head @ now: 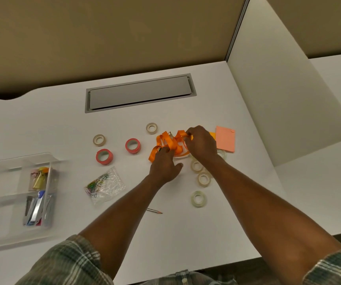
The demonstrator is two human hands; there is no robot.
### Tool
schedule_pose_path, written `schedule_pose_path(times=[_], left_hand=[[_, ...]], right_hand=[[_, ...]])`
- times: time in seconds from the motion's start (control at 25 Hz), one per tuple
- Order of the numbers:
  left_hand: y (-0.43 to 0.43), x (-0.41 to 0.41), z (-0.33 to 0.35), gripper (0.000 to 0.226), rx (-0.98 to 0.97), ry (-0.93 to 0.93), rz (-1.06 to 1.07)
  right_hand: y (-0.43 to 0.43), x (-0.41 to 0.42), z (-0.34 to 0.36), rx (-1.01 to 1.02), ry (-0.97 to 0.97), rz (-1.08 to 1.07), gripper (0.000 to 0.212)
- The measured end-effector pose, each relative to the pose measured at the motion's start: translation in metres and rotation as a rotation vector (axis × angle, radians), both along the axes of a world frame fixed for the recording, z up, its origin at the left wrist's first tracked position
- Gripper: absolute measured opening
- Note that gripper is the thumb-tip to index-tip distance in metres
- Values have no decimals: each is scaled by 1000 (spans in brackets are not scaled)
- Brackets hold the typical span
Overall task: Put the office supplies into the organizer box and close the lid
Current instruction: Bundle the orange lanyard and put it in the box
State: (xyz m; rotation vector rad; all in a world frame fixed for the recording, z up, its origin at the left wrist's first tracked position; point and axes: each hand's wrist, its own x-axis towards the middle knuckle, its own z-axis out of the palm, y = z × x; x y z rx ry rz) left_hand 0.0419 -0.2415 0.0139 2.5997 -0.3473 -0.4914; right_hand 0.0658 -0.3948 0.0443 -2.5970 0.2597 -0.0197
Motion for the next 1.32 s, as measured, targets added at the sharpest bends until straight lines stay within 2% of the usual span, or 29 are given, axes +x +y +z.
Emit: schedule_pose_path(times=[0.2,0.36,0.64,0.72,0.84,0.92,1.0,1.04,1.08,1.12,1.2,1.28,1.32], left_hand=[[11,5,44,35,-308,-33,400],[37,14,95,5,-472,-112,565],[80,20,151,24,-632,-169,656],[93,20,162,28,-636,-168,665],[107,17,179,25,-641,-210,634],[112,14,191,22,-648,-250,606],[114,12,203,21,-670,-264,571],[115,10,209,21,-681,-262,552],[115,8,215,22,-694,-254,534],[114,6,222,22,-715,-238,518],[111,2,235,24,-804,-191,482],[110,-1,248,26,-962,-138,469],[112,-2,253,28,-1053,-114,487]], right_hand=[[-16,-4,49,214,-193,-59,12],[-17,-8,94,384,-319,-39,16],[-2,-2,162,577,-464,-14,28],[5,2,174,631,-437,7,30],[18,3,179,565,-344,73,30],[24,3,175,395,-164,141,30],[31,1,166,99,38,206,39],[38,-1,162,-7,90,239,51],[45,-4,159,-25,105,285,68],[55,-8,157,61,113,347,84],[80,-18,152,406,184,457,104],[103,-28,140,601,276,505,101],[111,-32,132,654,291,503,87]])
